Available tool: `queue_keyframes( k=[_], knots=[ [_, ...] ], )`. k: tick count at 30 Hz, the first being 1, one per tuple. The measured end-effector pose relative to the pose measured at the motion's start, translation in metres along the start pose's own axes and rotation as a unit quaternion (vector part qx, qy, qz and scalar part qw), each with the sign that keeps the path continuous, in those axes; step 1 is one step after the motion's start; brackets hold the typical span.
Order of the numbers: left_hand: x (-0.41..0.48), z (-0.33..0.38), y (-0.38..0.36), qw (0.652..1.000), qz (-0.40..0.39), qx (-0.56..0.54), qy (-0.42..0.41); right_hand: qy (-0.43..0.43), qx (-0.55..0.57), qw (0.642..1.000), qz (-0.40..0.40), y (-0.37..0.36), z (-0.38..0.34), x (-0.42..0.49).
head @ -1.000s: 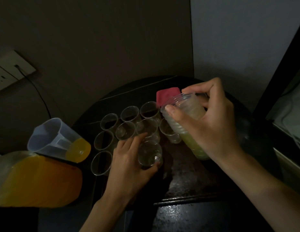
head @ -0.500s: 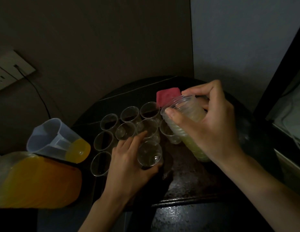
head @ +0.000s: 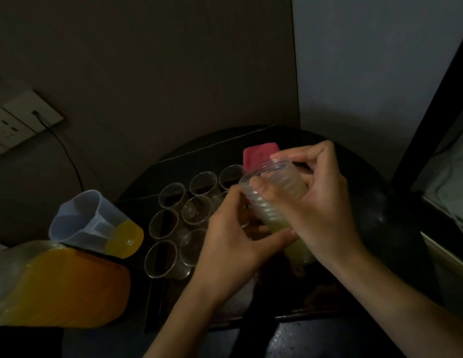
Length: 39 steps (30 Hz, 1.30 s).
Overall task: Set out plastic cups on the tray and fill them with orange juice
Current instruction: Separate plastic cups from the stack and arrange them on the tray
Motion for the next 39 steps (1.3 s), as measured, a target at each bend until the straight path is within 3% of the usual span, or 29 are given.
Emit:
queue_keyframes(
  k=[4,14,17,21,26,30,36,39],
  knots=[
    [0.004,0.008,-0.005,0.997,0.011,-0.072,0.001,-0.037,0.033,0.998,-0.041,0.005,0.0,0.0],
    [0.004,0.013,-0.018,0.996,-0.011,-0.086,-0.011,-0.049,0.031,0.997,-0.05,0.023,-0.001,-0.006],
    [0.009,0.019,-0.012,0.994,0.024,-0.104,0.004,-0.037,0.01,0.998,-0.053,0.03,-0.005,-0.005],
    [0.027,0.032,-0.004,0.998,0.055,0.006,0.019,-0.011,-0.039,0.997,-0.072,0.035,-0.009,-0.005],
    [0.035,0.044,-0.002,0.988,0.089,0.123,-0.025,-0.005,-0.095,0.991,-0.09,0.042,-0.003,-0.004],
    [0.037,0.048,0.006,0.985,0.12,0.119,-0.039,0.009,-0.097,0.991,-0.092,0.046,-0.005,-0.006],
    [0.036,0.06,0.06,0.965,0.242,0.079,-0.068,-0.007,-0.112,0.993,-0.048,0.068,-0.006,0.005],
    [0.02,0.062,0.067,0.948,0.245,0.154,-0.133,-0.013,-0.117,0.993,-0.016,0.085,-0.003,0.015]
  ],
)
Point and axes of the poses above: each hand's wrist, its own x-axis towards the middle knuckle, its own y-axis out of the back of the hand, z = x × y, the point moved 4 cm from there along x, towards the middle knuckle, and after that the axes turned 2 degrees about x, right-handed, at the moved point
